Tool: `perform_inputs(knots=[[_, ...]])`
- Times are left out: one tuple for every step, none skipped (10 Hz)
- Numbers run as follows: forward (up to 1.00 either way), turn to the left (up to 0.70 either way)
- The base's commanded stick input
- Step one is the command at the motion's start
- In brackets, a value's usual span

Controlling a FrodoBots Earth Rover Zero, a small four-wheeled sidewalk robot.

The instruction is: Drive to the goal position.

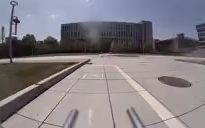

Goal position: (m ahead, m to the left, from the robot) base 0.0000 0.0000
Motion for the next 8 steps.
perform_inputs(knots=[[0.09,0.00],[0.09,0.00],[0.09,0.00],[0.09,0.00],[0.09,0.00],[0.09,0.00],[0.09,0.00],[0.09,0.00]])
